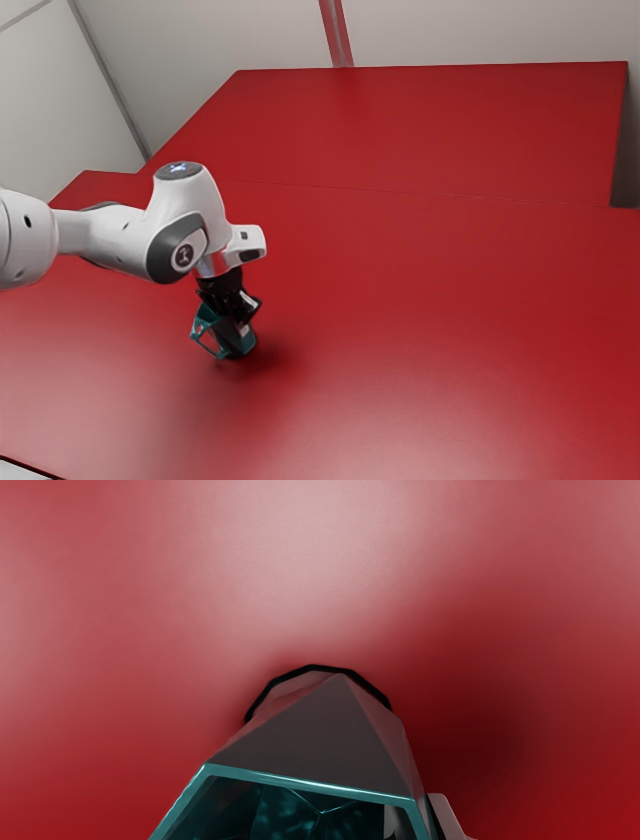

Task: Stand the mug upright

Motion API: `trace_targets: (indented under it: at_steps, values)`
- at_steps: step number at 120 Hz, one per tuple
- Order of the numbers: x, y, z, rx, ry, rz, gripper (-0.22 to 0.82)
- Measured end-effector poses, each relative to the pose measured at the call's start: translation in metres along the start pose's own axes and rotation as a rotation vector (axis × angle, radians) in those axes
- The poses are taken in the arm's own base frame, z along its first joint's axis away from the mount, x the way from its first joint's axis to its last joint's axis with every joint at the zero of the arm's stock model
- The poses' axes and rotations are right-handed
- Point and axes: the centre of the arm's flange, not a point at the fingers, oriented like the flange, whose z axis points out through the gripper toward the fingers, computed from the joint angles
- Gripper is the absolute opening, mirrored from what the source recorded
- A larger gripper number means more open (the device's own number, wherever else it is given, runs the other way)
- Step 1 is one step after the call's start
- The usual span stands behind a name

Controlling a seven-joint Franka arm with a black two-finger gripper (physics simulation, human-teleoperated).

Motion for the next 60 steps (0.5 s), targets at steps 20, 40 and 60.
trace_targets:
  at_steps: [20,40,60]
  values:
    - [0.001,0.0,0.003,0.005,0.003,-0.006,-0.14]
    - [0.003,0.001,-0.006,0.003,0.031,-0.011,0.23]
    - [0.002,0.002,-0.032,0.01,0.089,-0.014,0.43]
